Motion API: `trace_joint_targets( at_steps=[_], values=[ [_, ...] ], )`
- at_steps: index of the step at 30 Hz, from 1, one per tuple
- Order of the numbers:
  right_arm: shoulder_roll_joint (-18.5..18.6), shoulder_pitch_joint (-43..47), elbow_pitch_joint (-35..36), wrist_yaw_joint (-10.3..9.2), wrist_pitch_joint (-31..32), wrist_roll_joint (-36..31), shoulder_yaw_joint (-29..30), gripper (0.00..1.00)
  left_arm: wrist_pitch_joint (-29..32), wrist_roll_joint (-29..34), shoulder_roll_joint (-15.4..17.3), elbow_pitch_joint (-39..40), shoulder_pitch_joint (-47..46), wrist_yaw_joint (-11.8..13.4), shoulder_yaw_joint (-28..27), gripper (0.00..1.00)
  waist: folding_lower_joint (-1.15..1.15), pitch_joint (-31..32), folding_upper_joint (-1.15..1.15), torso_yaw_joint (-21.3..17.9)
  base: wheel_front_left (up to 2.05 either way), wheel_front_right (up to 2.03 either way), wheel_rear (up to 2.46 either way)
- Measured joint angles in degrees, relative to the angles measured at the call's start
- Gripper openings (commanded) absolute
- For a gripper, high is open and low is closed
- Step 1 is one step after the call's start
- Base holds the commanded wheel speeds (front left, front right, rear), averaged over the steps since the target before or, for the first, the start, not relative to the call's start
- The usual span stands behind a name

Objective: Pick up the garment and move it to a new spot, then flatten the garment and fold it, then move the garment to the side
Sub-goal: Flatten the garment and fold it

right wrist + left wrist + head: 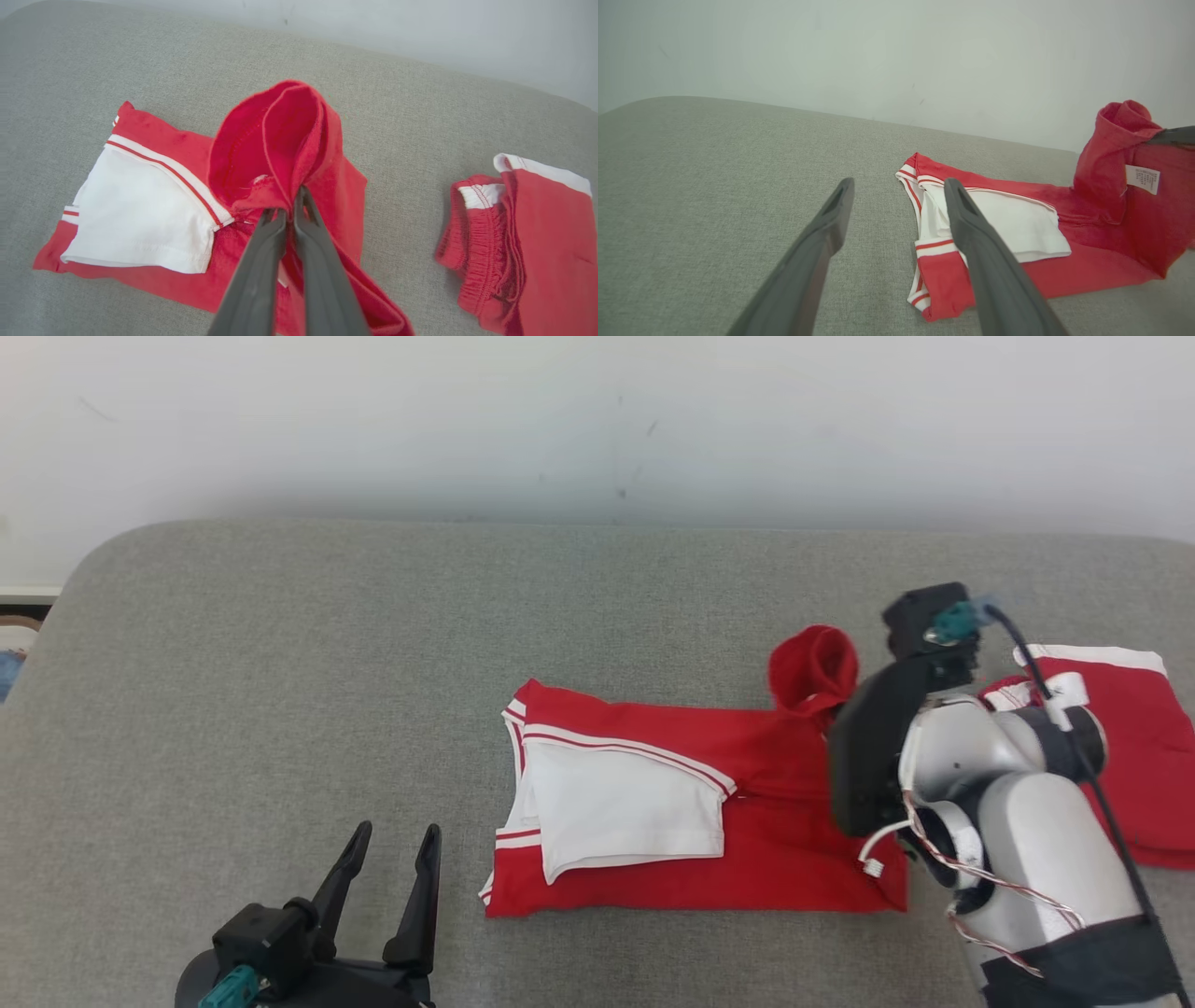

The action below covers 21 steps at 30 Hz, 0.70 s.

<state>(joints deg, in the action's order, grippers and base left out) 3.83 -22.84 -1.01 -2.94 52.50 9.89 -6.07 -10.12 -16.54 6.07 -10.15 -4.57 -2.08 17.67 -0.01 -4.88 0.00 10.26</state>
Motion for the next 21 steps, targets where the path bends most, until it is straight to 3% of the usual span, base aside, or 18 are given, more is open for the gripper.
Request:
trace_joint_targets(
  at_steps=[12,21],
  values=[
    [-0.4,-7.2,-7.2,-1.53,1.5,0.6,-9.1,0.00,0.0,-0.1,-0.5,0.0,-0.2,0.0,0.6,1.00,0.00,-1.1,0.00,2.5,0.00,0.00,0.00],
    [-0.1,-14.9,-12.8,-4.12,-0.7,8.0,-20.3,0.00,0.0,-0.1,-1.3,-1.2,-1.8,-0.5,2.7,1.00,0.00,-1.7,0.00,5.5,0.00,0.00,0.00]
  ],
)
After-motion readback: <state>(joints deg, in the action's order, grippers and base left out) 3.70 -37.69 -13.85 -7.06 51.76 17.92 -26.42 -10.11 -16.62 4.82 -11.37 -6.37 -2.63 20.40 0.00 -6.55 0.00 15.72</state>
